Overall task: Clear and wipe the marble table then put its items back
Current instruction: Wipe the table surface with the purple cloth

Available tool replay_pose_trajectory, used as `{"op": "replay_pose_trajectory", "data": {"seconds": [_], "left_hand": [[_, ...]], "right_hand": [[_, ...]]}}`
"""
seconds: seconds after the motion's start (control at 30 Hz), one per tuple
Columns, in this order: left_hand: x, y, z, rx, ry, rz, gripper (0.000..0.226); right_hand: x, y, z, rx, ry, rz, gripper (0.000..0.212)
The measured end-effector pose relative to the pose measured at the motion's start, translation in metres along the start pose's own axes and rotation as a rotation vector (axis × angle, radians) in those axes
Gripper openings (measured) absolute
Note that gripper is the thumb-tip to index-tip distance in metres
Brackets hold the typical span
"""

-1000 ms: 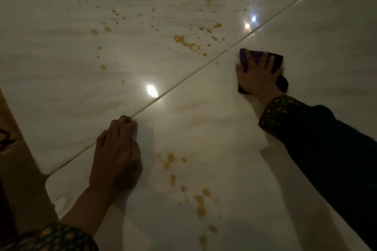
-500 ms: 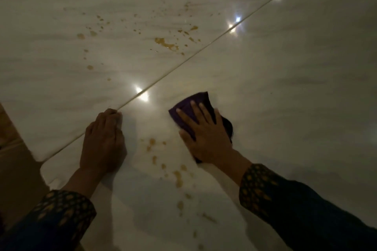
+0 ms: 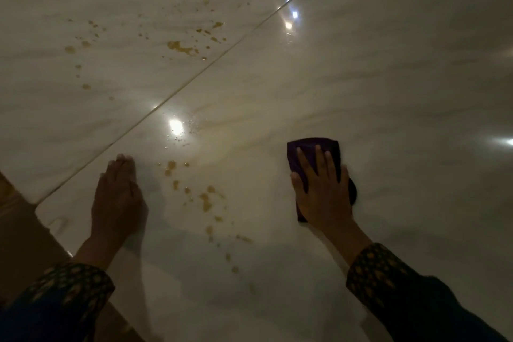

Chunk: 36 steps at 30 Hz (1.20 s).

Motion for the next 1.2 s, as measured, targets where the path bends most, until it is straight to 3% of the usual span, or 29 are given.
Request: {"op": "replay_pose_trajectory", "data": {"seconds": [0.13,0.27,0.37,0.53,0.77,0.97,1.1,1.2], "left_hand": [[-0.008,-0.009,0.002,-0.079,0.003,0.018,0.058],[0.0,-0.003,0.006,-0.114,0.015,0.026,0.054],[0.005,-0.004,0.01,-0.134,0.042,0.052,0.052],[0.004,0.0,0.009,-0.169,0.034,0.05,0.05],[-0.006,-0.003,0.005,-0.128,0.026,-0.013,0.053],[-0.009,-0.006,0.002,-0.148,0.018,-0.003,0.049],[-0.007,-0.006,0.002,-0.119,0.0,-0.048,0.05],[-0.006,-0.005,0.003,-0.107,0.007,-0.043,0.051]], "right_hand": [[-0.02,0.022,-0.005,0.001,0.009,0.006,0.059],[-0.042,0.092,-0.014,-0.015,0.009,0.091,0.061],[-0.053,0.155,-0.024,0.063,0.037,0.144,0.058],[-0.02,0.205,-0.031,0.096,0.053,0.15,0.062],[0.064,0.134,-0.01,0.073,0.047,-0.175,0.062],[0.033,0.044,0.002,0.032,-0.037,-0.323,0.056],[0.012,0.079,-0.008,0.062,-0.033,-0.132,0.06],[0.036,0.123,-0.01,0.064,0.036,0.023,0.065]]}}
Point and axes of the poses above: each hand's wrist, its own y-axis towards the middle knuckle, its own z-axis out of the palm, x = y × z, the point moved 3 cm from there along y, towards the middle knuckle, and after that the axes turned 4 degrees about x, right-handed, at the moved point
